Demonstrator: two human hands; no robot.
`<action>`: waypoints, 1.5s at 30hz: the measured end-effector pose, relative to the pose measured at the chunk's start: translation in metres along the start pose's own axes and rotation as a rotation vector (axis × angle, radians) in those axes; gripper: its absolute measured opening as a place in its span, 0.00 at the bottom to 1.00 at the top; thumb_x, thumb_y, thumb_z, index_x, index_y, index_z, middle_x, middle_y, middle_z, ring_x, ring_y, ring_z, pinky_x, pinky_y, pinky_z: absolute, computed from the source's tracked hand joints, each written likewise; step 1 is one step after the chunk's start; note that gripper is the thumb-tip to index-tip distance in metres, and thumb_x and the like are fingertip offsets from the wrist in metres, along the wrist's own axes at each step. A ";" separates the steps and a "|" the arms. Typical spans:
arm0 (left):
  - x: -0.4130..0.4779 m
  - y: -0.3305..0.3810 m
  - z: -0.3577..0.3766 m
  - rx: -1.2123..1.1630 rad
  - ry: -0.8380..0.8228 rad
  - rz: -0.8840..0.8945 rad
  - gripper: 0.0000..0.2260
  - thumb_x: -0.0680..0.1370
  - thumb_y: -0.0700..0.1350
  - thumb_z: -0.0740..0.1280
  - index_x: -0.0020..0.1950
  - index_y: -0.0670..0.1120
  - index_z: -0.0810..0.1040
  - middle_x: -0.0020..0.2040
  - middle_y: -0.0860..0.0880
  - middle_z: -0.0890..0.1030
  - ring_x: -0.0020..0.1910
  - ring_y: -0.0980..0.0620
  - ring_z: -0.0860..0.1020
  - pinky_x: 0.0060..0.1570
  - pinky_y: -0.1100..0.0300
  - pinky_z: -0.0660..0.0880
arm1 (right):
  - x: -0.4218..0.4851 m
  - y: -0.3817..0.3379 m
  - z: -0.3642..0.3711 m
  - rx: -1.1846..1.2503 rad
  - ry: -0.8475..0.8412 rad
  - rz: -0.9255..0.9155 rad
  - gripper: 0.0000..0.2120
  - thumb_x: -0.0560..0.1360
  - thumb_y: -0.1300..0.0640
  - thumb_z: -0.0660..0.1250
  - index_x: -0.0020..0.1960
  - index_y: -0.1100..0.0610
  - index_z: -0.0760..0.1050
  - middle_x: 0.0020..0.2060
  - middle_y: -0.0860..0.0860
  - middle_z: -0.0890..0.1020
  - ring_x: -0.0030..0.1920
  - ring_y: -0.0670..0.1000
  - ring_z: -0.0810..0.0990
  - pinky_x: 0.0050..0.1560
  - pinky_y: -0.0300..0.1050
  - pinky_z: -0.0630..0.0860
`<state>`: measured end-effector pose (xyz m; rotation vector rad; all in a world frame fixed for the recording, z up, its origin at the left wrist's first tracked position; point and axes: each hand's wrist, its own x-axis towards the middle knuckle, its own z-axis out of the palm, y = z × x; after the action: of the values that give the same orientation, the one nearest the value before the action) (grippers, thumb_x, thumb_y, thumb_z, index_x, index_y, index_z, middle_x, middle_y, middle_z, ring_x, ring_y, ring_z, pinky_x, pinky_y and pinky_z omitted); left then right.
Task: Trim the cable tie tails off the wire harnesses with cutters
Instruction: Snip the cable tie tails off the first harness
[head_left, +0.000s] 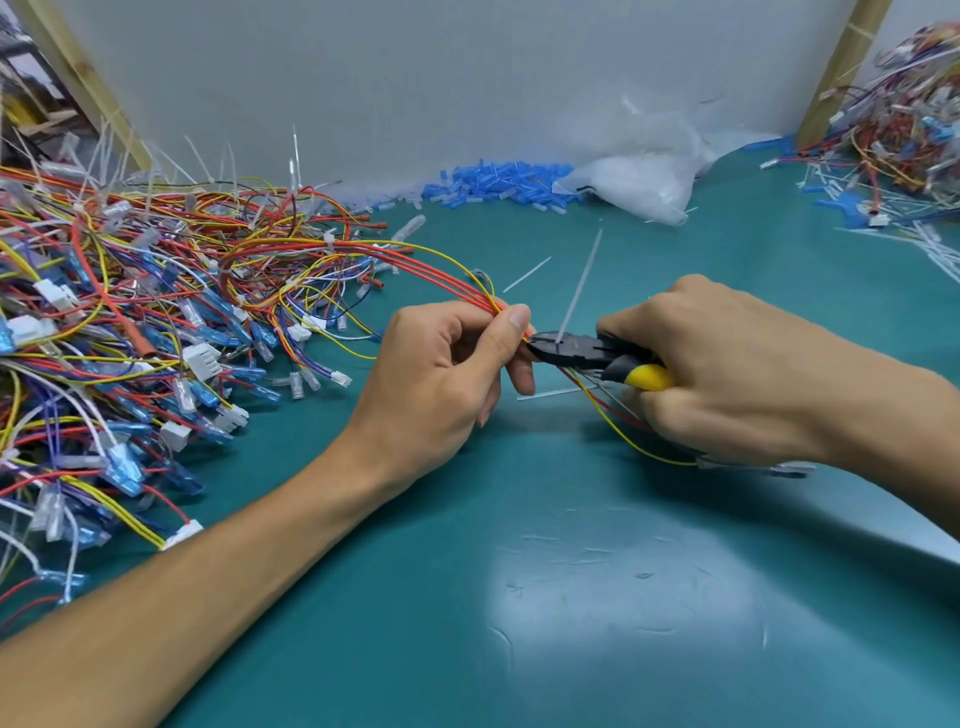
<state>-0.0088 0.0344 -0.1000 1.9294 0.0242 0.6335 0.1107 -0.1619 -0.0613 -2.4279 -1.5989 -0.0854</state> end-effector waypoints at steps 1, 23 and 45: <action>0.000 0.001 0.000 -0.004 0.004 0.001 0.18 0.85 0.44 0.63 0.38 0.38 0.80 0.29 0.43 0.81 0.19 0.53 0.69 0.25 0.64 0.65 | 0.000 0.000 0.000 -0.017 0.011 -0.009 0.11 0.70 0.60 0.67 0.36 0.55 0.65 0.26 0.55 0.68 0.31 0.63 0.67 0.29 0.54 0.65; -0.002 0.003 0.000 0.007 0.000 -0.027 0.16 0.83 0.45 0.65 0.38 0.38 0.79 0.29 0.48 0.81 0.19 0.51 0.70 0.24 0.63 0.66 | 0.006 0.008 0.011 0.068 -0.012 -0.053 0.08 0.64 0.61 0.60 0.42 0.52 0.67 0.41 0.50 0.71 0.41 0.56 0.72 0.42 0.60 0.73; -0.002 0.007 -0.002 -0.094 -0.088 -0.083 0.18 0.81 0.46 0.66 0.34 0.39 0.78 0.26 0.44 0.78 0.19 0.46 0.70 0.23 0.63 0.65 | 0.011 0.007 0.016 0.066 0.063 -0.166 0.13 0.58 0.60 0.54 0.41 0.58 0.70 0.37 0.51 0.74 0.43 0.62 0.73 0.42 0.60 0.74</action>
<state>-0.0135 0.0325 -0.0947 1.8532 0.0181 0.4856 0.1201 -0.1511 -0.0758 -2.2180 -1.7429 -0.1340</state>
